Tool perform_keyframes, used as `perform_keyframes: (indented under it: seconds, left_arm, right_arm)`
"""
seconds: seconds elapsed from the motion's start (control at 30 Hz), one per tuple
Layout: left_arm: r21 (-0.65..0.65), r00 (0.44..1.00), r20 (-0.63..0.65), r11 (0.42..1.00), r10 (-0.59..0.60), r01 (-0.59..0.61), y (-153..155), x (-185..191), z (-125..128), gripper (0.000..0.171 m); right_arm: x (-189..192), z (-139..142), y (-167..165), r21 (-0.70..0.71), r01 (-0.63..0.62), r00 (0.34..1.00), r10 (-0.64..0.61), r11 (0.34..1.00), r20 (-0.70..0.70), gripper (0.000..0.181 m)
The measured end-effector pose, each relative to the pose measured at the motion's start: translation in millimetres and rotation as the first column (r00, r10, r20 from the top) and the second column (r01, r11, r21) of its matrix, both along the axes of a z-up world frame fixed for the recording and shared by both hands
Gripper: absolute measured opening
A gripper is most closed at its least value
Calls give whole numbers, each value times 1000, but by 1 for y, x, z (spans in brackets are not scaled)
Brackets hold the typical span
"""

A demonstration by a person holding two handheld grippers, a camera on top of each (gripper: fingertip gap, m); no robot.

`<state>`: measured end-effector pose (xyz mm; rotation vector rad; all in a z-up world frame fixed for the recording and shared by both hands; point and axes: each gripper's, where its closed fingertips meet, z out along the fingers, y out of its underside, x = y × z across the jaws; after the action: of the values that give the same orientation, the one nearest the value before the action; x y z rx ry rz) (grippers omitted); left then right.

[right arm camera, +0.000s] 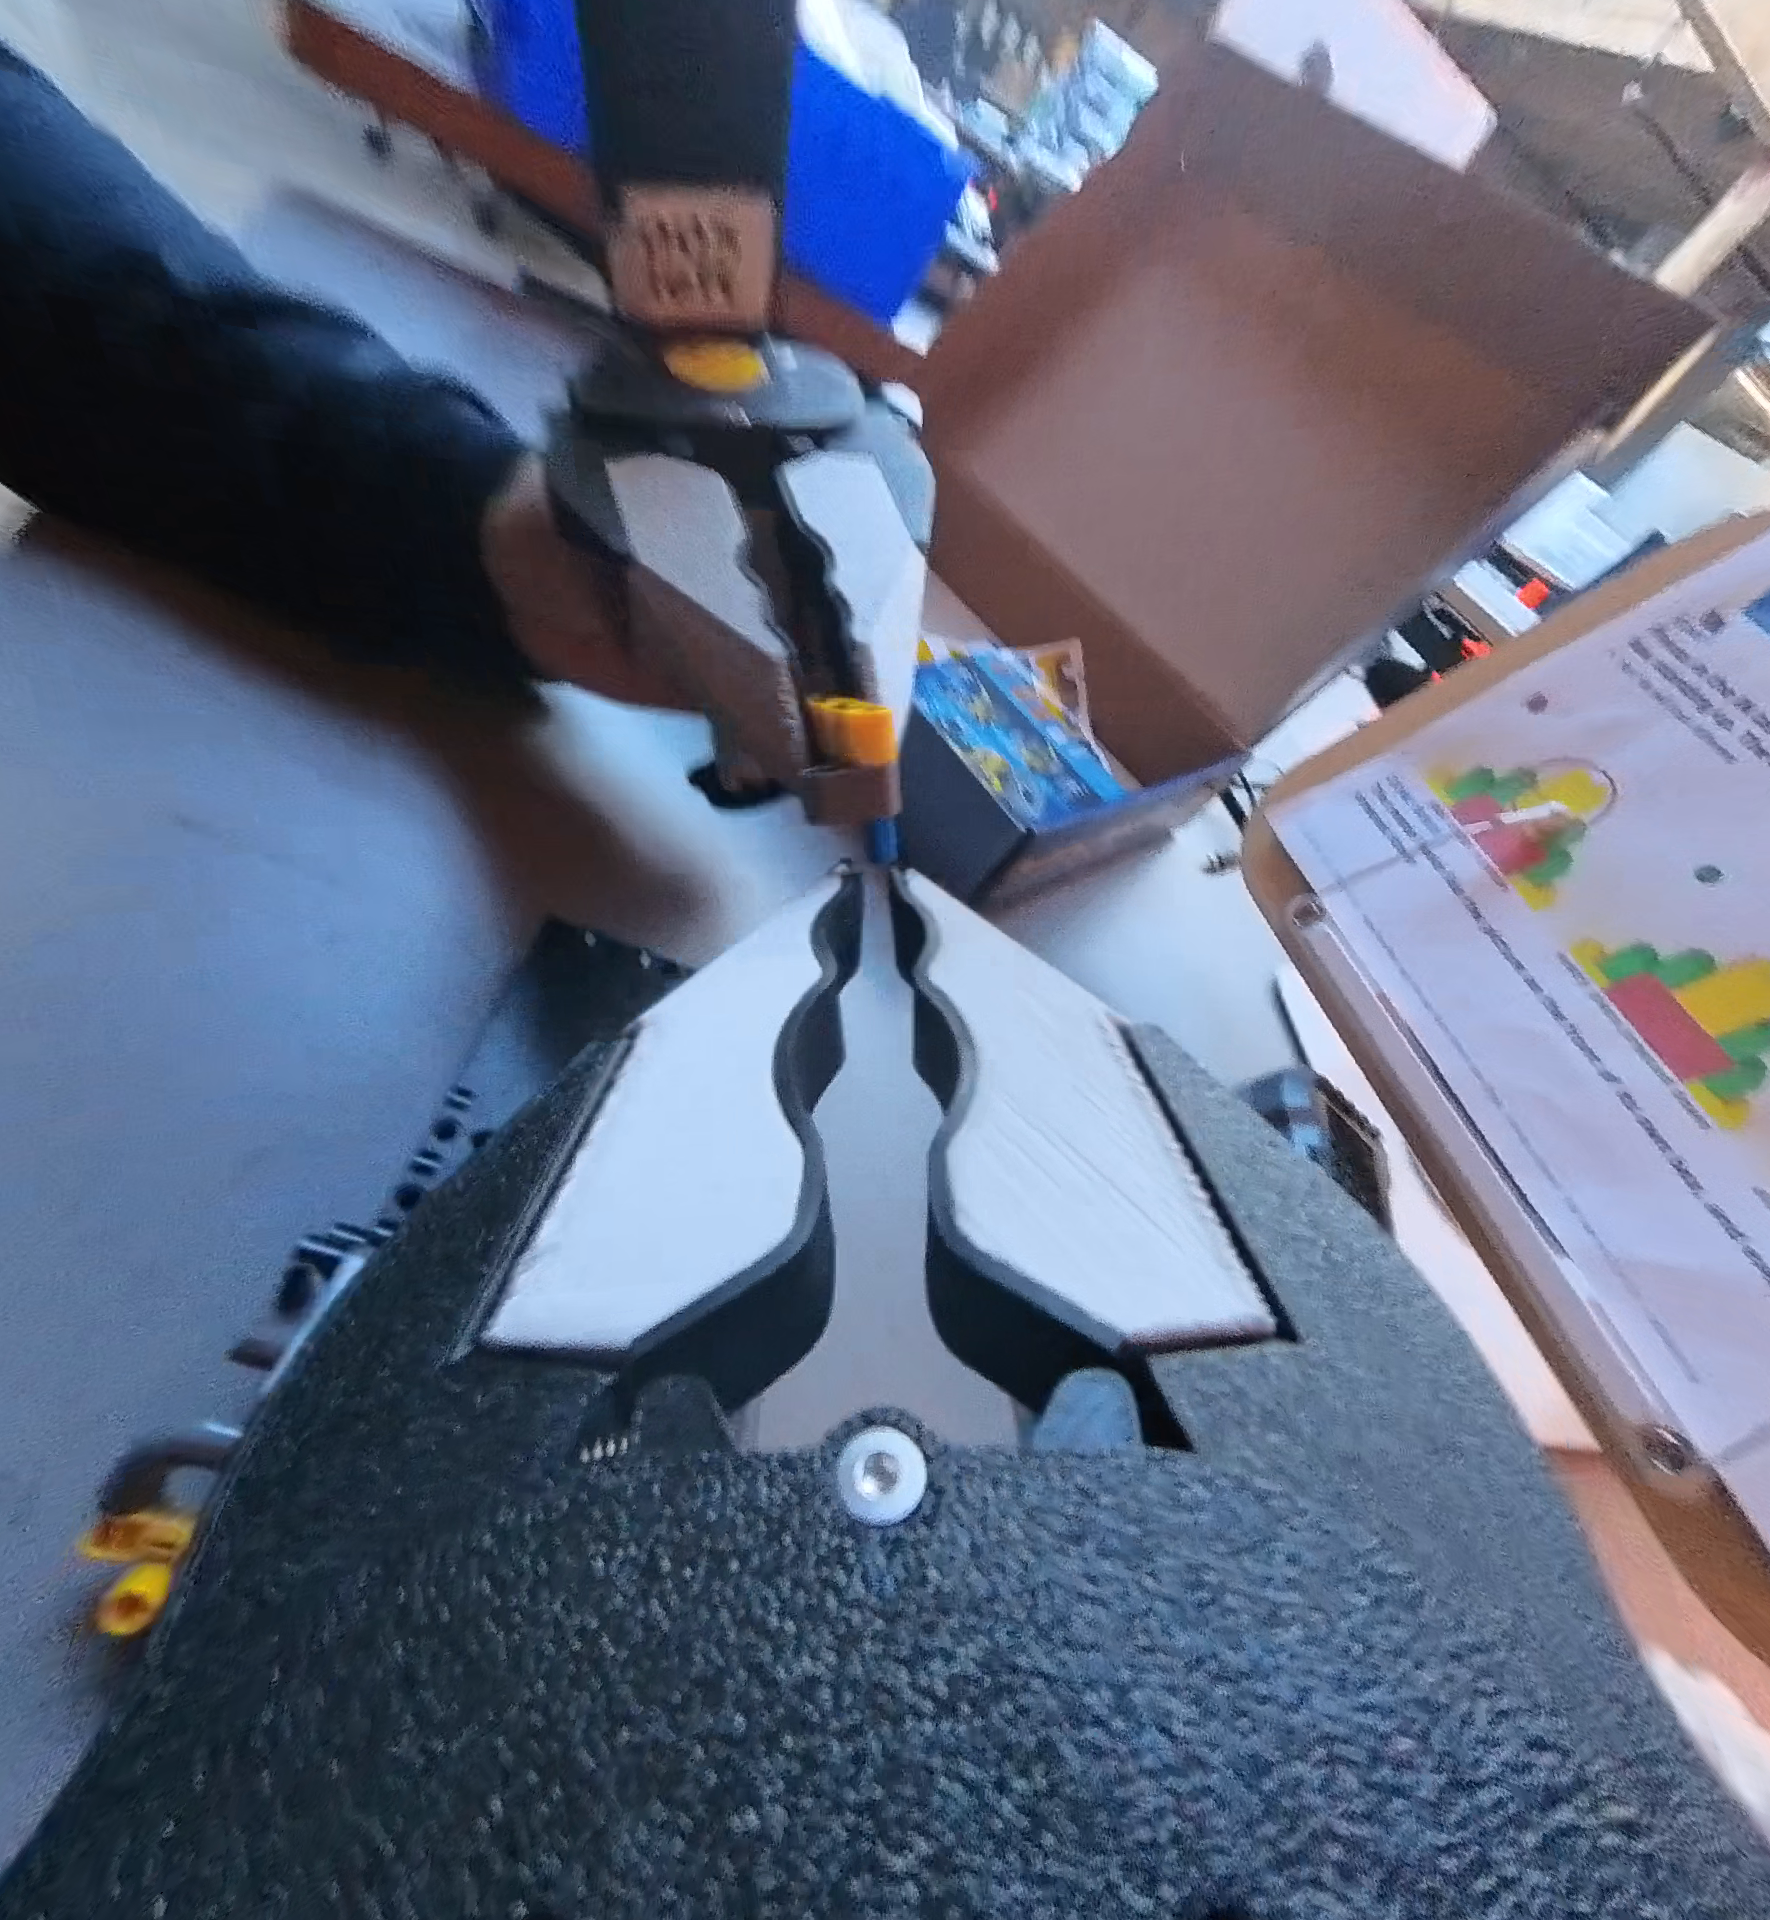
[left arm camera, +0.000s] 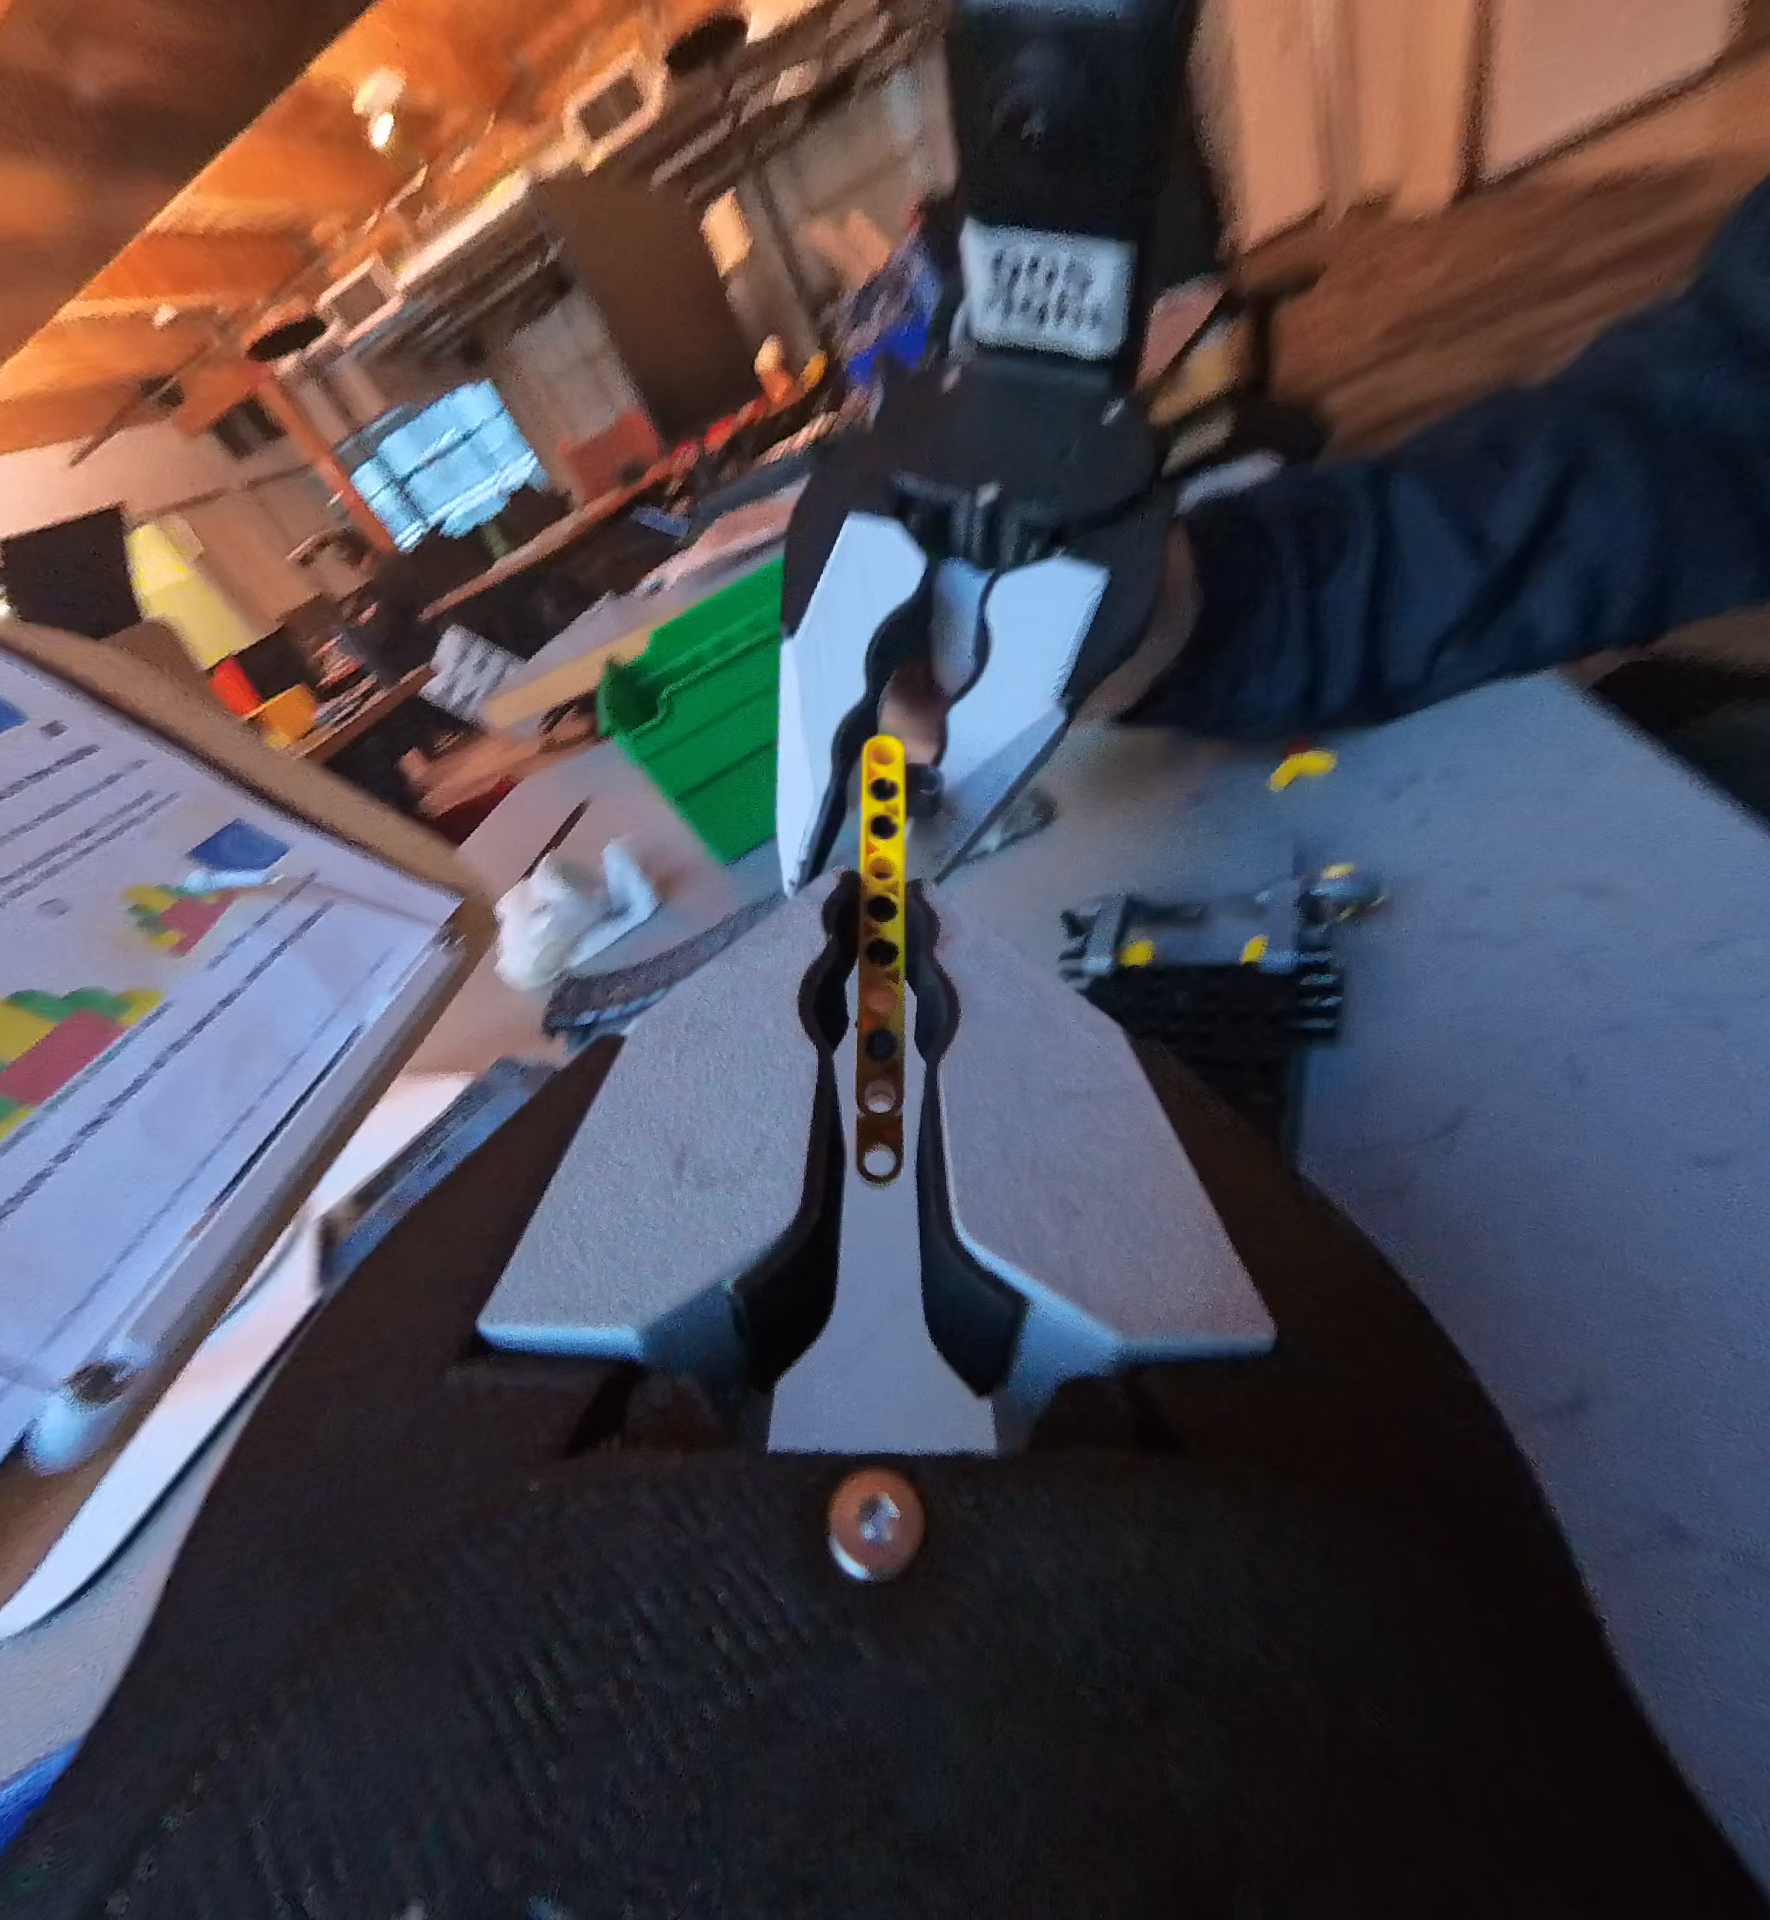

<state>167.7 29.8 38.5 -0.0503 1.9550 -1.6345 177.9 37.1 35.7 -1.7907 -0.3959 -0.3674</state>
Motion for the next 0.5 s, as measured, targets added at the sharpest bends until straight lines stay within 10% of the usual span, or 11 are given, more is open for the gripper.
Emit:
perform_keyframes:
  seconds: [0.23, 0.5]
  left_arm:
    - [-358, 965, -66, 909, -254, 215, 11, -17, 37, 5]
    - [-356, 952, -85, 901, -295, 248, 4, -20, 31, 5]
  right_arm:
    - [-20, 36, -5, 186, -112, 974, 144, 976, -173, 5]
    - [-25, 41, -7, 201, -125, 970, 162, 972, -181, 8]
